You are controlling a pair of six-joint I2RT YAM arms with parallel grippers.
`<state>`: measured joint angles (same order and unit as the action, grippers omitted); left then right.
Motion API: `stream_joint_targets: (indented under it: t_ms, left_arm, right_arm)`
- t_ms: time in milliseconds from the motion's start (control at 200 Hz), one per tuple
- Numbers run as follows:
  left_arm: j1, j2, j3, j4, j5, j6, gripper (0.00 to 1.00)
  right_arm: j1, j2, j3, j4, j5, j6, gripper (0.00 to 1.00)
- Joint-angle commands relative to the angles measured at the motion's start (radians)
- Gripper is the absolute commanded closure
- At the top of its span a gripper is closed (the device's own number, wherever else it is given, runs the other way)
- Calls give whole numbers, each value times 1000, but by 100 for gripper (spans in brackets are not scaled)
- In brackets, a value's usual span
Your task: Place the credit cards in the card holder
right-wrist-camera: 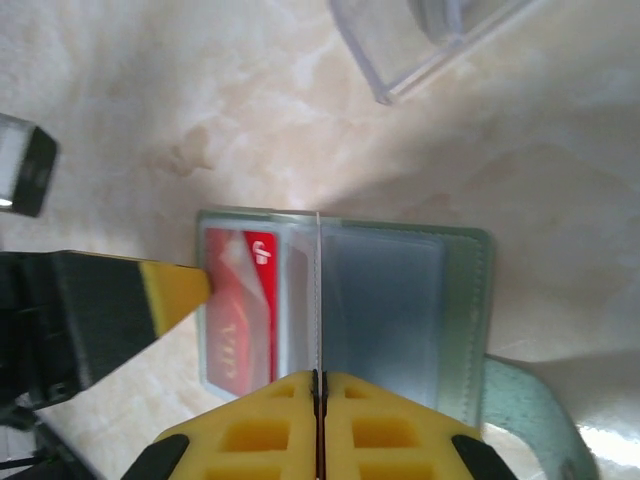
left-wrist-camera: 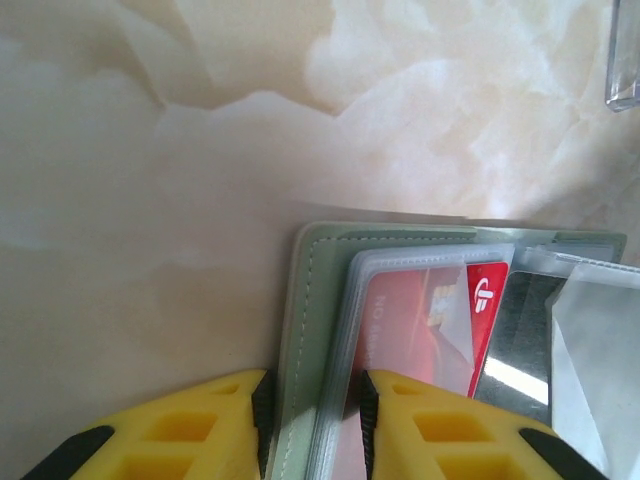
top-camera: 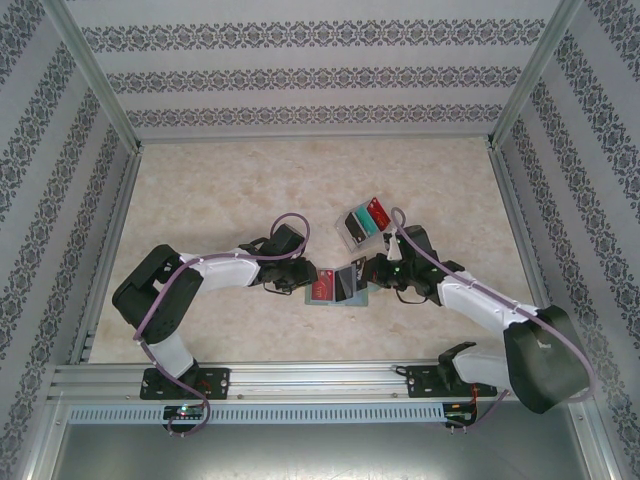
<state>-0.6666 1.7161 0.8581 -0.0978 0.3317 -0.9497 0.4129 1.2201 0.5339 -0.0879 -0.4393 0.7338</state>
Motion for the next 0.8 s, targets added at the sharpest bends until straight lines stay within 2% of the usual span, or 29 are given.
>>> stream_joint_targets:
  t_ms: [0,440,600,794]
  left_arm:
    - [-45,59,14,64,55,-6,68]
    - [-45,26,0,63,20,-14,70]
    - [-47,-49,-43,13,-84,-37,67]
    - [-47,-128,-88,-21,-176,-53,58]
  right_arm:
    - [17,5,25,29,-48,24,92]
    - [129,158,87,115,-32,77,92]
    - [114,135,80,61,40,50,93]
    - [58,94,28,86,1,64,92]
